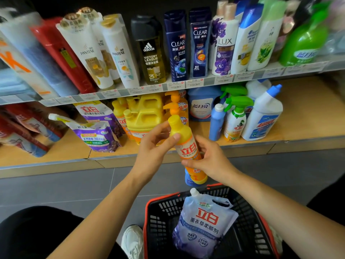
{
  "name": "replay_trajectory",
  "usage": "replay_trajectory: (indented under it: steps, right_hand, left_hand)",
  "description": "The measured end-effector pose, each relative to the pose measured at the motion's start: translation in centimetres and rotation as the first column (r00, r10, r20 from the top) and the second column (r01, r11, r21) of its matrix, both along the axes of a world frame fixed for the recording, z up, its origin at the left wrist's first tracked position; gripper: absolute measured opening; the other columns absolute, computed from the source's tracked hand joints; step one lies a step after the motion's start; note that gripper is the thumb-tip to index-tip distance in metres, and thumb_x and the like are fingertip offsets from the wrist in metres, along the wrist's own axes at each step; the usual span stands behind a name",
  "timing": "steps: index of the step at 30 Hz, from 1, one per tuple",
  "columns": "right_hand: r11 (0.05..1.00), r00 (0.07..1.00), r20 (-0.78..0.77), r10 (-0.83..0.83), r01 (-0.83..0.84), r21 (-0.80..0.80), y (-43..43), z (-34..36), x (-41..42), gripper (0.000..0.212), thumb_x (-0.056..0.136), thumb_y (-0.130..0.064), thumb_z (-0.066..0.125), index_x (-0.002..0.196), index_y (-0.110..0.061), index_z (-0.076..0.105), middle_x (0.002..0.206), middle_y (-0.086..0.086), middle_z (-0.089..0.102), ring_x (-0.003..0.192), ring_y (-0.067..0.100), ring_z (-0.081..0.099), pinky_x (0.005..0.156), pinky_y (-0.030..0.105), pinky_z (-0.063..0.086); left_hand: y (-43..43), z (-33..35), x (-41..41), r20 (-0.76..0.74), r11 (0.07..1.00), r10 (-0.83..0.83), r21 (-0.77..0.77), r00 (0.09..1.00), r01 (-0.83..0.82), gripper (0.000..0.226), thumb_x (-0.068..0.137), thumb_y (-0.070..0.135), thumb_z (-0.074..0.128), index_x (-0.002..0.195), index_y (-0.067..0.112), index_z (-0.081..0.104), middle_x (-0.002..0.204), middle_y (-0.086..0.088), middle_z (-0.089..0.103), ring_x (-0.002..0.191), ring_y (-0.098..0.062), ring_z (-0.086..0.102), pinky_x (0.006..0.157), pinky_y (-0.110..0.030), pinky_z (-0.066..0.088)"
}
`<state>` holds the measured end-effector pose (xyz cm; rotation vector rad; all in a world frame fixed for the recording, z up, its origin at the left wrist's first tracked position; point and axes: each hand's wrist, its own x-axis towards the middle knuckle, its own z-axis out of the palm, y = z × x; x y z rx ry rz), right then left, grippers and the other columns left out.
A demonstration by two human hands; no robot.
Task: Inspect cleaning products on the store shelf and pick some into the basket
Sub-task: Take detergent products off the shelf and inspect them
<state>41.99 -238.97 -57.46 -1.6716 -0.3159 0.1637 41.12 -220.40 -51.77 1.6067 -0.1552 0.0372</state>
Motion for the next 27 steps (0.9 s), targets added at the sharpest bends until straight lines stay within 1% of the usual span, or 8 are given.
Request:
replay_trajectory:
  steps: [2, 6, 11, 16, 19, 22, 25, 27]
  right_hand:
    - [1.0, 1.0, -0.011, -0.012, 0.012, -0.012, -0.3, -0.3, 0.1, 0.063, 0.074, -0.002, 0.085, 0.13, -0.015, 0.059, 0.114, -0.002, 0.072, 0.108, 0.014, 0.068, 0.093, 0.032, 0.056]
    - [0.999, 1.0, -0.027, -0.012, 0.01, -0.045, -0.5, -0.7, 0.2, 0.069, 0.073, 0.0, 0.085, 0.134, -0.013, 0.058, 0.117, -0.003, 0.072, 0.109, 0.012, 0.068, 0.093, 0.03, 0.054]
    - [0.997, 0.999, -0.027, 0.02, -0.022, -0.075, -0.5, -0.7, 0.6, 0.069, 0.074, -0.002, 0.084, 0.136, -0.014, 0.056, 0.12, -0.004, 0.071, 0.111, 0.013, 0.067, 0.095, 0.033, 0.054]
    - [0.993, 0.998, -0.031, 0.048, -0.051, -0.105, -0.5, -0.8, 0.6, 0.072, 0.075, -0.003, 0.083, 0.139, -0.019, 0.055, 0.124, -0.006, 0.069, 0.115, 0.012, 0.065, 0.1, 0.036, 0.052]
    - [0.99, 0.998, -0.017, 0.059, -0.061, -0.13, -0.6, -0.7, 0.7, 0.072, 0.075, -0.004, 0.084, 0.139, -0.019, 0.055, 0.125, -0.006, 0.069, 0.114, 0.011, 0.065, 0.099, 0.034, 0.053]
    - [0.983, 0.998, -0.017, 0.064, -0.066, -0.17, -0.9, -0.6, 1.0, 0.076, 0.074, -0.003, 0.085, 0.14, -0.023, 0.054, 0.124, -0.008, 0.069, 0.113, 0.008, 0.065, 0.095, 0.029, 0.053]
    - [0.974, 0.999, 0.009, 0.047, -0.044, -0.223, -1.3, -0.3, 1.1, 0.077, 0.072, -0.003, 0.085, 0.138, -0.03, 0.054, 0.124, -0.01, 0.068, 0.111, 0.004, 0.065, 0.093, 0.026, 0.052]
    - [0.965, 0.999, 0.042, 0.03, -0.018, -0.261, -1.6, -0.2, 1.2, 0.078, 0.071, -0.003, 0.086, 0.135, -0.035, 0.054, 0.124, -0.009, 0.066, 0.111, 0.005, 0.064, 0.094, 0.028, 0.053]
  left_hand:
    - [0.3, 0.5, 0.2, 0.077, 0.999, 0.027, 0.035, 0.997, -0.029, 0.042, 0.091, 0.022, 0.072, 0.131, 0.019, 0.063, 0.115, -0.012, 0.071, 0.107, -0.031, 0.067, 0.086, -0.041, 0.06]
    - [0.7, 0.9, 0.0, 0.159, 0.998, 0.006, 0.067, 0.987, -0.017, 0.037, 0.089, 0.019, 0.07, 0.125, 0.025, 0.066, 0.109, 0.003, 0.074, 0.104, -0.018, 0.068, 0.081, -0.029, 0.059]
    - [1.3, 0.9, 0.1, 0.206, 0.994, 0.009, 0.108, 0.978, -0.032, 0.03, 0.089, 0.019, 0.069, 0.119, 0.022, 0.069, 0.115, -0.007, 0.073, 0.109, -0.025, 0.069, 0.085, -0.037, 0.061]
    - [1.5, 0.9, 0.1, 0.179, 0.99, 0.032, 0.127, 0.983, -0.055, 0.024, 0.089, 0.022, 0.069, 0.113, 0.02, 0.072, 0.104, 0.0, 0.076, 0.098, -0.02, 0.073, 0.082, -0.037, 0.062]
    - [1.8, 1.1, 0.2, 0.183, 0.98, 0.026, 0.191, 0.983, -0.061, 0.027, 0.086, 0.025, 0.073, 0.112, 0.022, 0.073, 0.1, 0.003, 0.075, 0.094, -0.025, 0.071, 0.082, -0.04, 0.062]
    - [2.4, 1.4, 0.4, 0.206, 0.956, -0.007, 0.288, 0.979, -0.054, 0.035, 0.08, 0.027, 0.076, 0.114, 0.023, 0.072, 0.1, -0.003, 0.072, 0.087, -0.022, 0.066, 0.079, -0.032, 0.059]
    - [3.0, 1.7, 0.7, 0.234, 0.908, -0.068, 0.417, 0.97, -0.037, 0.034, 0.078, 0.021, 0.082, 0.111, 0.015, 0.075, 0.098, -0.005, 0.07, 0.083, -0.017, 0.065, 0.076, -0.028, 0.057]
    - [3.4, 1.8, 0.8, 0.245, 0.877, -0.093, 0.48, 0.965, -0.037, 0.033, 0.076, 0.018, 0.086, 0.107, 0.01, 0.077, 0.092, -0.003, 0.068, 0.078, -0.016, 0.066, 0.073, -0.03, 0.059]
